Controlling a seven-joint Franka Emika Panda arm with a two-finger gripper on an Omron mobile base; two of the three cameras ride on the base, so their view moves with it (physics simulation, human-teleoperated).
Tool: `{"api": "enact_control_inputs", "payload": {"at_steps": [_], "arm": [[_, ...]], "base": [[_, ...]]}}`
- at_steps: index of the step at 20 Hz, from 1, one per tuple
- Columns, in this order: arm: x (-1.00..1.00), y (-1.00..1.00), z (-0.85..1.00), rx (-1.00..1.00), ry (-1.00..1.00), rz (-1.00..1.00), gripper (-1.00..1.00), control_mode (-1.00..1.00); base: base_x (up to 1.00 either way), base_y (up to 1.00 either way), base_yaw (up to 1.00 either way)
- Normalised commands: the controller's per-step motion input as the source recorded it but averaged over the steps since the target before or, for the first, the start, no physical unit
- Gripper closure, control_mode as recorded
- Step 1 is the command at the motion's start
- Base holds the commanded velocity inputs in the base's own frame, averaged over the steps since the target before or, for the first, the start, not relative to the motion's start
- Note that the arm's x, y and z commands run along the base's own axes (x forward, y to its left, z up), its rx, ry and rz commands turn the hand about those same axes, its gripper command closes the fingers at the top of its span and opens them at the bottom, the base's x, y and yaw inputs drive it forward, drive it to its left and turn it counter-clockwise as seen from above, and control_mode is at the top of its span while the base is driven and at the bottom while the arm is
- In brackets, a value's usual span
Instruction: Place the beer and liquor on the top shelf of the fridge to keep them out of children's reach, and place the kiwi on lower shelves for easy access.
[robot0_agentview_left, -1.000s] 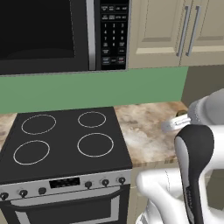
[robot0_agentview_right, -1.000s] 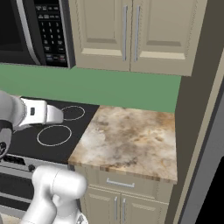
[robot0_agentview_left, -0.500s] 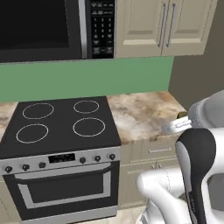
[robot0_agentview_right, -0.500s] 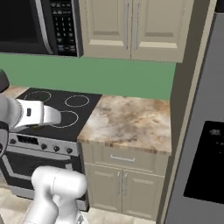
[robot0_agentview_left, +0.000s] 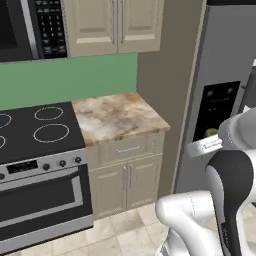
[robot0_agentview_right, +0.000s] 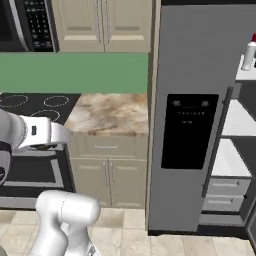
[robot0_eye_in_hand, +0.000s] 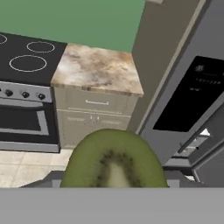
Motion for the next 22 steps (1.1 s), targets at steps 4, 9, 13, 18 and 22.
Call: {"api": "enact_control_inputs", "payload": {"at_steps": [4, 9, 13, 18, 22], "arm": [[0.0, 0.0, 0.0, 0.0, 0.0, 0.0, 1.0, 1.0], [0.0, 0.0, 0.0, 0.0, 0.0, 0.0, 1.0, 1.0], [0.0, 0.0, 0.0, 0.0, 0.0, 0.0, 1.0, 1.0], [0.0, 0.0, 0.0, 0.0, 0.0, 0.0, 1.0, 1.0], [0.0, 0.0, 0.0, 0.0, 0.0, 0.0, 1.0, 1.0]], "base": [[-0.1, -0.48, -0.57], [0.04, -0.37, -0.47], [0.34, -0.34, -0.27], [0.56, -0.4, -0.08], [0.76, -0.46, 0.0]]}}
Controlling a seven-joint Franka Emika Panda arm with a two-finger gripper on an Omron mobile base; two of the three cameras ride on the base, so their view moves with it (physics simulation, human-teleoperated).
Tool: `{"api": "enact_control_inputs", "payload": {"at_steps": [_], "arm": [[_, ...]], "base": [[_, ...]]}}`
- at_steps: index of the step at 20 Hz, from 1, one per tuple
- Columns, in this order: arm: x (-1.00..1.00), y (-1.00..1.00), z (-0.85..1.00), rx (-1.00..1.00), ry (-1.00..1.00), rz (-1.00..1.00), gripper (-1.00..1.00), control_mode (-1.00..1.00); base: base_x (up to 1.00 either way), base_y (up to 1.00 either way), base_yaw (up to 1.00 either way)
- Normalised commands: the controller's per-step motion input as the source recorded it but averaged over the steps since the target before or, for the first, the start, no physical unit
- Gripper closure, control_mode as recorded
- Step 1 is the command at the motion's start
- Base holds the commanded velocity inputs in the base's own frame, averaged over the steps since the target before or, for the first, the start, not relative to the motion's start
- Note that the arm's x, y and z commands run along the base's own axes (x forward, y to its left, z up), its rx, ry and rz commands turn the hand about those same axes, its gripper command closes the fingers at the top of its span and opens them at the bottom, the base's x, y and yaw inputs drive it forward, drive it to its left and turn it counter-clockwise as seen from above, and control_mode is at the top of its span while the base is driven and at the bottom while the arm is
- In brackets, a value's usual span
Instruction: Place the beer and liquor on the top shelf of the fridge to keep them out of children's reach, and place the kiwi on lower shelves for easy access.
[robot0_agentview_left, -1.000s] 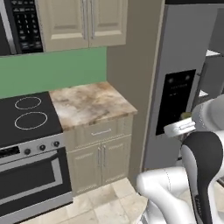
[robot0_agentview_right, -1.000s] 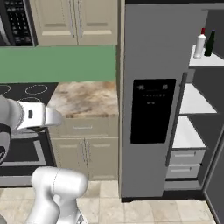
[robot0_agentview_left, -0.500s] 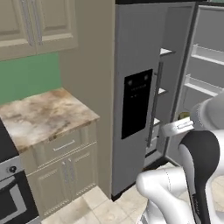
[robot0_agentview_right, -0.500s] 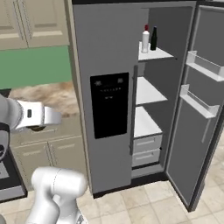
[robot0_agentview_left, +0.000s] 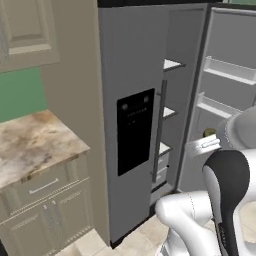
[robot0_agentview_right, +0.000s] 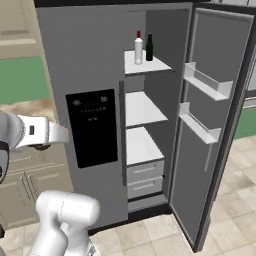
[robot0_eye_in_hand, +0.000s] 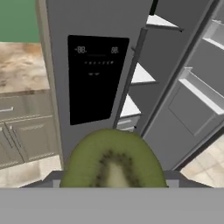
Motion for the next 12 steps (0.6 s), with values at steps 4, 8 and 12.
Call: {"api": "enact_control_inputs", "payload": {"at_steps": [4, 8, 12], "arm": [[0.0, 0.0, 0.0, 0.0, 0.0, 0.0, 1.0, 1.0], [0.0, 0.0, 0.0, 0.0, 0.0, 0.0, 1.0, 1.0], [0.0, 0.0, 0.0, 0.0, 0.0, 0.0, 1.0, 1.0]], "base": [[0.79, -0.49, 0.04], [0.7, -0.45, 0.08], [0.63, -0.41, 0.13]]}}
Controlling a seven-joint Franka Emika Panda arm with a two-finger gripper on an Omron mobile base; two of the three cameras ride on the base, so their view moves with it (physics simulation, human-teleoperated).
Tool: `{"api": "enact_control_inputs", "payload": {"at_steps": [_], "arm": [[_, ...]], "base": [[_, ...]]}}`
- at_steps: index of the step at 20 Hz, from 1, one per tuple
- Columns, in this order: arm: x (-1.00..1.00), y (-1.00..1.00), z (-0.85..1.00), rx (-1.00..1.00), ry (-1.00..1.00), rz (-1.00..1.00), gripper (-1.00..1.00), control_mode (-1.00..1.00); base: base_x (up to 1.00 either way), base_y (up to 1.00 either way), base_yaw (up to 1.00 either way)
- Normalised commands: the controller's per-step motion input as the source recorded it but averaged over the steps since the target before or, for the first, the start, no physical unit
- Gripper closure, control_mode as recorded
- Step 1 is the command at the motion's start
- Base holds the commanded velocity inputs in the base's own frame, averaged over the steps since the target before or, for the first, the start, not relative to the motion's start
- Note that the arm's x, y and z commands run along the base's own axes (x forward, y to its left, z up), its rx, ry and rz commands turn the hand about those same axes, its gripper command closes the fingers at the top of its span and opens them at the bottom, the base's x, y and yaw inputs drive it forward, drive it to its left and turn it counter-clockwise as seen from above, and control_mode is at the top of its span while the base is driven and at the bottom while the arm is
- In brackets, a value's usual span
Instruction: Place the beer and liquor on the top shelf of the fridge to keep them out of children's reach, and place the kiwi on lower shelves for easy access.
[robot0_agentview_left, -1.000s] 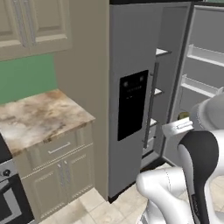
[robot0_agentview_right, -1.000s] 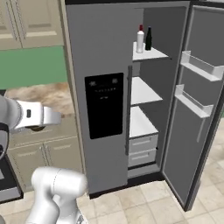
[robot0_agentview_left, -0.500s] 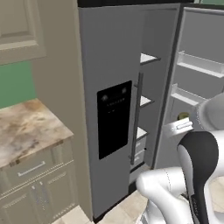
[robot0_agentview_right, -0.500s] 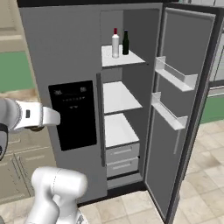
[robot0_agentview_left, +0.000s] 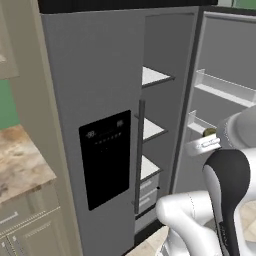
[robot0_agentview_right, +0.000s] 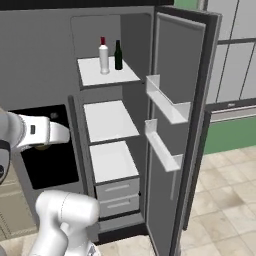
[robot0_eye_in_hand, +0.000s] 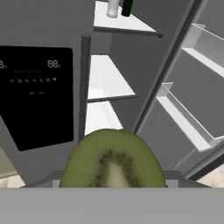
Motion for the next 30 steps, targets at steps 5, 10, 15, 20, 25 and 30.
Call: {"api": "enact_control_inputs", "payload": {"at_steps": [5, 10, 15, 20, 25, 30], "arm": [[0.0, 0.0, 0.0, 0.0, 0.0, 0.0, 1.0, 1.0], [0.0, 0.0, 0.0, 0.0, 0.0, 0.0, 1.0, 1.0], [0.0, 0.0, 0.0, 0.0, 0.0, 0.0, 1.0, 1.0], [0.0, 0.0, 0.0, 0.0, 0.0, 0.0, 1.0, 1.0], [0.0, 0.0, 0.0, 0.0, 0.0, 0.0, 1.0, 1.0], [0.0, 0.0, 0.0, 0.0, 0.0, 0.0, 1.0, 1.0]], "base": [[0.52, -0.29, 0.17], [0.31, -0.18, 0.25], [0.25, -0.25, 0.29], [0.31, -0.38, 0.28], [0.35, -0.36, 0.26], [0.36, -0.14, 0.23]]}}
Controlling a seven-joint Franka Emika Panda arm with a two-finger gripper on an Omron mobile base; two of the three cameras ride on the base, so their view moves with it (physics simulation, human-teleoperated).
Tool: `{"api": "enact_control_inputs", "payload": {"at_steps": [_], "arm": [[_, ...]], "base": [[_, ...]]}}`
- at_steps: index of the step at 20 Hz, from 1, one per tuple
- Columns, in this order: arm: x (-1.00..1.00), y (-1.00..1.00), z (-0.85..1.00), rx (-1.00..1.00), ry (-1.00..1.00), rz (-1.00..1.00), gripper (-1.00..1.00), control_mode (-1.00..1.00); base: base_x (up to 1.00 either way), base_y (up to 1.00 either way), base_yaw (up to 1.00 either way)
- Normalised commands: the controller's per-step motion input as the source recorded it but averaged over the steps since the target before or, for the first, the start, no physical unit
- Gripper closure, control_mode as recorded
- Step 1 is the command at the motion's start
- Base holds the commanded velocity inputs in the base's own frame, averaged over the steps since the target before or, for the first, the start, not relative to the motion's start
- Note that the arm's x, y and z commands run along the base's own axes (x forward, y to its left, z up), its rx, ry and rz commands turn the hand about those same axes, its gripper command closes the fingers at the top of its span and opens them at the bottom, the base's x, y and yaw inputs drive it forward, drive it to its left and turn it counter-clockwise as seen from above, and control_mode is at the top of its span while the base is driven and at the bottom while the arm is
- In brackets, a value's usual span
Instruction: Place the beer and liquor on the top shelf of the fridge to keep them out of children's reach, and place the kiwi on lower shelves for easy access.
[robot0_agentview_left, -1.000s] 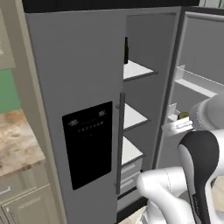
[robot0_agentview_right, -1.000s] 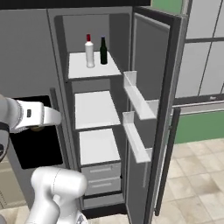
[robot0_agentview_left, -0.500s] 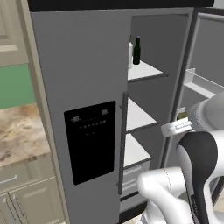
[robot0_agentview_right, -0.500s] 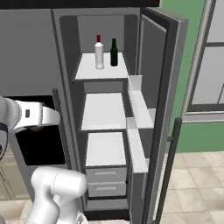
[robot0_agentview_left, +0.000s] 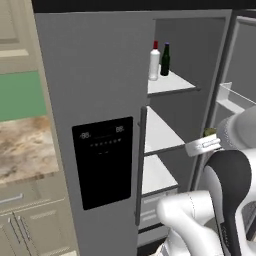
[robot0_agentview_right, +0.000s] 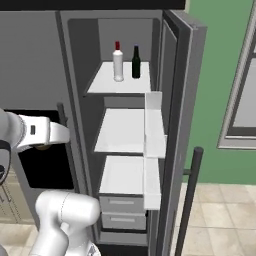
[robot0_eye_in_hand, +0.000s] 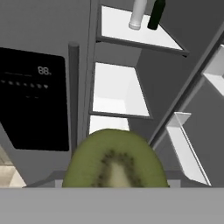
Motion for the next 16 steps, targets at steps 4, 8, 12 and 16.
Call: {"api": "enact_control_inputs", "payload": {"at_steps": [4, 8, 12, 16], "arm": [[0.0, 0.0, 0.0, 0.0, 0.0, 0.0, 1.0, 1.0], [0.0, 0.0, 0.0, 0.0, 0.0, 0.0, 1.0, 1.0], [0.0, 0.0, 0.0, 0.0, 0.0, 0.0, 1.0, 1.0], [0.0, 0.0, 0.0, 0.0, 0.0, 0.0, 1.0, 1.0]], "base": [[0.41, -0.09, 0.21], [0.38, -0.21, 0.19], [0.31, -0.33, 0.16], [0.26, -0.38, 0.15]]}}
